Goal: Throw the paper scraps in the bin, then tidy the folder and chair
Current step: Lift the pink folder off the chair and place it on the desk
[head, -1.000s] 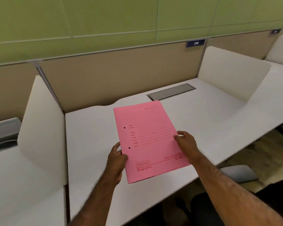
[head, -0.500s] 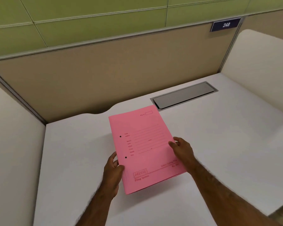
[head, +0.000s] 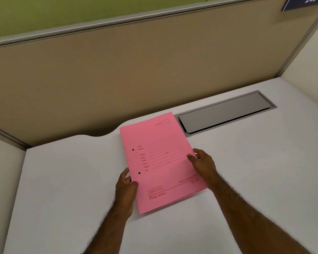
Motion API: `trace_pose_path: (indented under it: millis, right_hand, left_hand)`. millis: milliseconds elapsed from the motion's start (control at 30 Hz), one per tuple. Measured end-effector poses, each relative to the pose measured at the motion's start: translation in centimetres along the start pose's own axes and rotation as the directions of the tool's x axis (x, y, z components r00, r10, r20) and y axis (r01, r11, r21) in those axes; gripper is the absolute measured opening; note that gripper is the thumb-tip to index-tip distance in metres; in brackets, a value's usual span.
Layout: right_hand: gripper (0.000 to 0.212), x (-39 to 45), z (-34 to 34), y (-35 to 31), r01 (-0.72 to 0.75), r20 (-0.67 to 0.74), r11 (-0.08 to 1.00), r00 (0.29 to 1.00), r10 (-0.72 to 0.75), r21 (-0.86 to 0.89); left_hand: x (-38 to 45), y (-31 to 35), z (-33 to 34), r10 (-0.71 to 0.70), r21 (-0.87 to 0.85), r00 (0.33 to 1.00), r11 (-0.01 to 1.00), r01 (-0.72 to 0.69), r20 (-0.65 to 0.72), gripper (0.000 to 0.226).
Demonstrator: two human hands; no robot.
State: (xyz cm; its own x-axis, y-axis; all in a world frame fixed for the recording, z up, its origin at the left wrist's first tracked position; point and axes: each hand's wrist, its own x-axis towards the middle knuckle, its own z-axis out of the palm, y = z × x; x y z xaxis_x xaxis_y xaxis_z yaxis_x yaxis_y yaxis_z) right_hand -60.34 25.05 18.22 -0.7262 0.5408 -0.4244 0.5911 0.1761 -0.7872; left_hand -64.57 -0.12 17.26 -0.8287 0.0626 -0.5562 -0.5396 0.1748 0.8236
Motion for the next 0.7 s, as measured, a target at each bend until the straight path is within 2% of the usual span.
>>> trace_pose_path:
  millis: [233, 333, 433, 567, 700]
  right_hand:
    - [0.051, 3.1, 1.7, 0.6, 0.002, 0.059, 0.993, 0.998, 0.005, -0.115]
    - [0.059, 3.2, 2.4, 0.7, 0.022, 0.032, 0.991, 0.999, -0.018, -0.129]
    - [0.062, 2.9, 3.0, 0.7, 0.05, 0.018, 0.991, 0.999, -0.048, -0.122]
    - [0.064, 2.3, 3.2, 0.4, 0.061, 0.035, 0.992, 0.998, -0.057, -0.113]
    - [0.062, 1.0, 3.0, 0.2, 0.071, 0.033, 0.99, 0.997, -0.067, -0.123]
  left_hand:
    - [3.9, -0.2, 1.2, 0.04, 0.157, 0.987, 0.987, -0.014, -0.159, 0.027]
    - [4.2, -0.3, 1.7, 0.104, 0.283, 0.968, 0.959, -0.036, -0.23, 0.017]
    - [3.8, -0.1, 2.2, 0.144, 0.356, 0.96, 0.933, -0.051, -0.24, 0.015]
    - [3.4, 0.0, 2.5, 0.145, 0.402, 0.964, 0.915, -0.045, -0.221, 0.025]
    - [2.9, -0.1, 2.2, 0.079, 0.416, 0.978, 0.909, 0.009, -0.194, 0.039]
